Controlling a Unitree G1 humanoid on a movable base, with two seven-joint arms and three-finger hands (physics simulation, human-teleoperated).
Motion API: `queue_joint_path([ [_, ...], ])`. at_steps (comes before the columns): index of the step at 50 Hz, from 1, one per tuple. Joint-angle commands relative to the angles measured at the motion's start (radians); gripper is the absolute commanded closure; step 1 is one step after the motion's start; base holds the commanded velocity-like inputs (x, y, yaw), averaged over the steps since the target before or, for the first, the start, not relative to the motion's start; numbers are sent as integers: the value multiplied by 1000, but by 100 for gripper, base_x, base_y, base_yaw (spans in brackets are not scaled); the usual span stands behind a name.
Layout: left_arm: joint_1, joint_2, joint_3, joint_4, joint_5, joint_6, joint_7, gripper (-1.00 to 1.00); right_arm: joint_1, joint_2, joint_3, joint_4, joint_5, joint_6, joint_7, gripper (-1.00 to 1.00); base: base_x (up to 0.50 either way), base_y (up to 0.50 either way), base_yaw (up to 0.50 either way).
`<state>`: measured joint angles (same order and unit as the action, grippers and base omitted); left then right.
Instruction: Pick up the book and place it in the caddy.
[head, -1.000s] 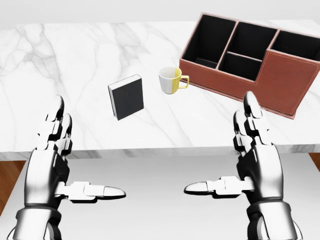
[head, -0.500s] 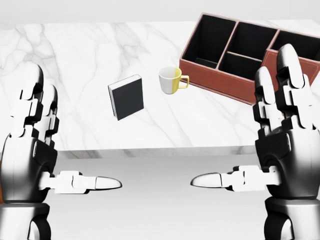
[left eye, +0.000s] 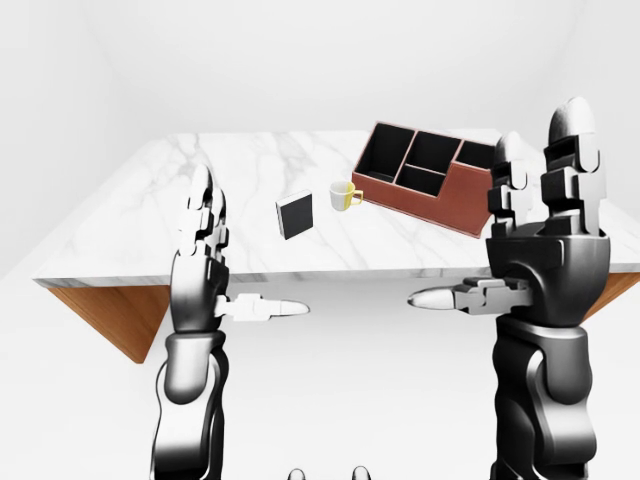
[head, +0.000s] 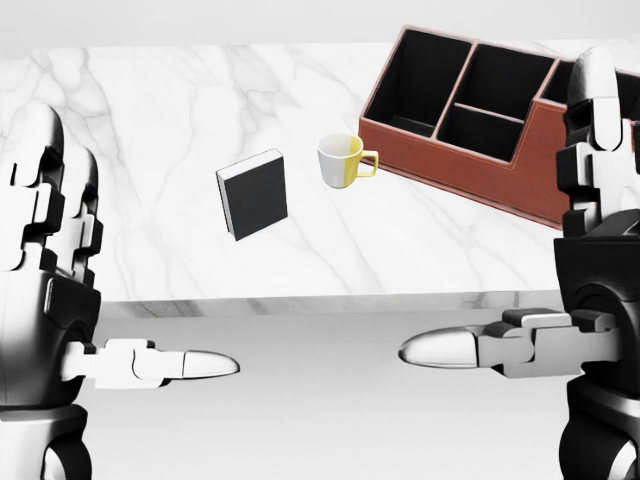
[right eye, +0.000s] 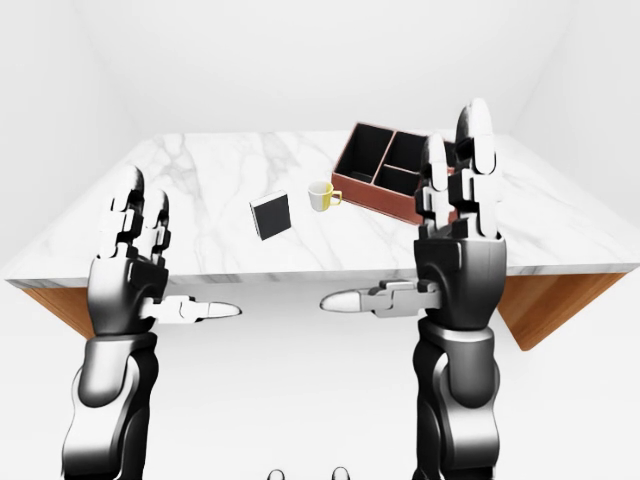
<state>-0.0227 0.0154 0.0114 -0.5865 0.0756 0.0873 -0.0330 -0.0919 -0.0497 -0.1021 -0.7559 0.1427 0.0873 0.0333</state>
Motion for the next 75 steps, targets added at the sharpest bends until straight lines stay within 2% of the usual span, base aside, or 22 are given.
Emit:
queue_joint_path([
  [1, 5, -2, -4, -19, 4, 0, 1, -100, -20, -10, -18, -9, 13, 0, -5, -100, 0, 0, 0],
  [16, 7, -2, -5, -32, 8, 0, 2, -100, -38, -11, -28, -10, 42, 0, -6, -100, 0, 0, 0],
  [35, 14, -3, -9, -38, 13, 0, 2, -100, -28, -15, -22, 19, 34, 0, -16, -100, 50, 0, 0],
  [43, 15, -4, -10, -38, 14, 0, 3, -100, -29, -17, -24, 22, 36, 0, -17, -100, 10, 0, 0],
  [54, 14, -4, -12, -40, 16, 0, 3, -100, -36, -16, -41, 34, 58, 0, -24, -100, 45, 0, 0],
  [63, 11, -4, -11, -41, 17, 0, 3, -100, -27, -21, -20, 29, 46, 0, -13, -100, 11, 0, 0],
  [72, 15, -5, -14, -43, 19, 0, 4, -100, -25, -16, -18, 30, 43, 0, 0, -100, 48, 0, 0],
  [75, 16, -5, -14, -47, 19, 0, 4, -100, -42, -18, -33, 50, 35, 0, -26, -100, 23, 0, 0],
])
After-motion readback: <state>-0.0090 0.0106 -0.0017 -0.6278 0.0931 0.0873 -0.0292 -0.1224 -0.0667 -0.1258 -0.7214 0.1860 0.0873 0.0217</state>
